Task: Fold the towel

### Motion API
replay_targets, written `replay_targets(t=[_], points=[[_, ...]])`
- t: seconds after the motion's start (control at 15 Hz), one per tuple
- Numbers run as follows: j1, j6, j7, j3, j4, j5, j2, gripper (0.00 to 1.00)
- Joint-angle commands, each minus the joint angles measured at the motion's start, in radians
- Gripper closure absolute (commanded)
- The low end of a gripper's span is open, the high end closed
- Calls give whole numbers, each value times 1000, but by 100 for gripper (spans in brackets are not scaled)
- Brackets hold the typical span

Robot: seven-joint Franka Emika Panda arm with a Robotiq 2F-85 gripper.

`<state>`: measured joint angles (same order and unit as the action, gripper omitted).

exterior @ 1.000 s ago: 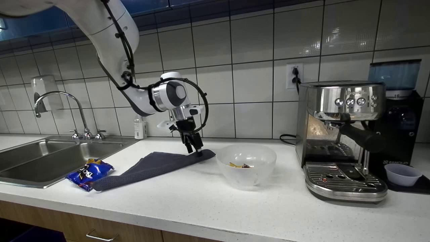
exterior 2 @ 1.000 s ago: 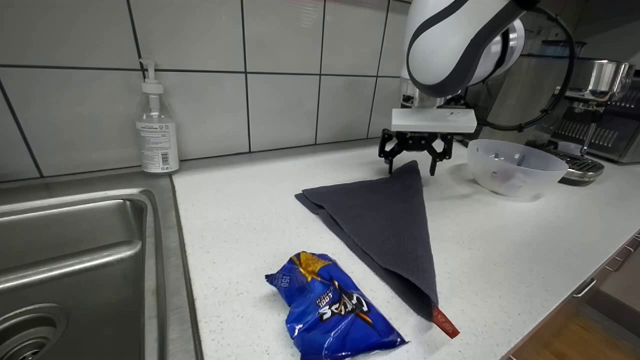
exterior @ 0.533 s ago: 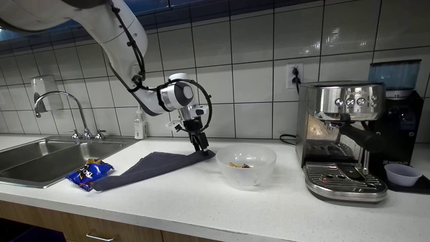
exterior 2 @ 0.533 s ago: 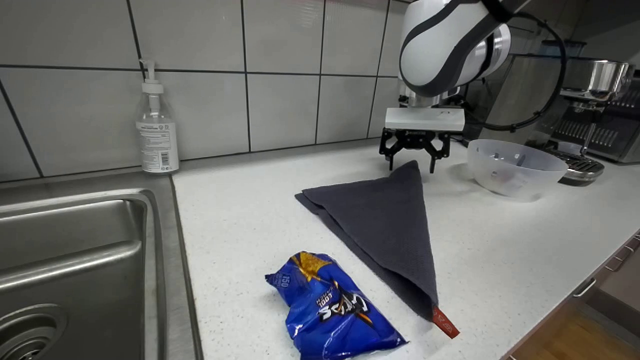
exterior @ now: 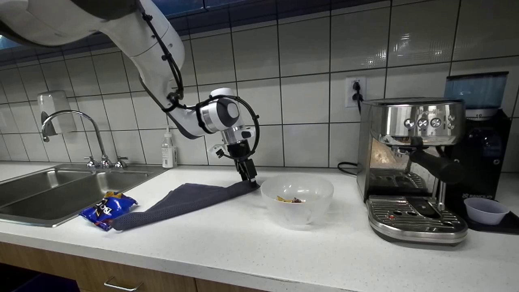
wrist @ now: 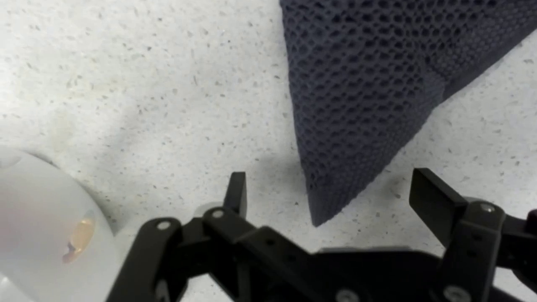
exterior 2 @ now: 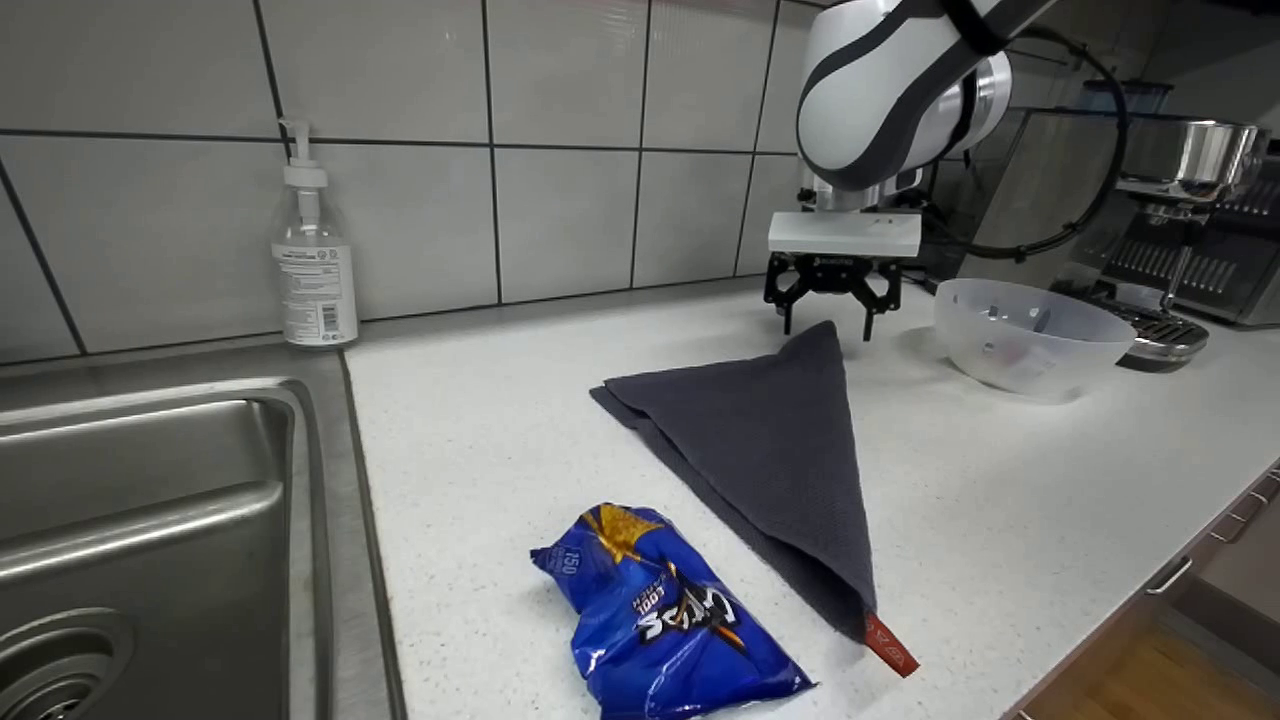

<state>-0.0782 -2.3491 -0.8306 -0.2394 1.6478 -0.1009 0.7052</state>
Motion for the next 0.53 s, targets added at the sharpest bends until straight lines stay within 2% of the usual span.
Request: replay_targets(t=[0.0,0.13,0.27,0.47], points=[[10,49,-32,-5,-53,9,21,0],[11,52,-40,-8,-54,7,22,0],[13,56,-47,-7,-52,9,20,26],[14,54,-53,-6,-47,7,16,51]])
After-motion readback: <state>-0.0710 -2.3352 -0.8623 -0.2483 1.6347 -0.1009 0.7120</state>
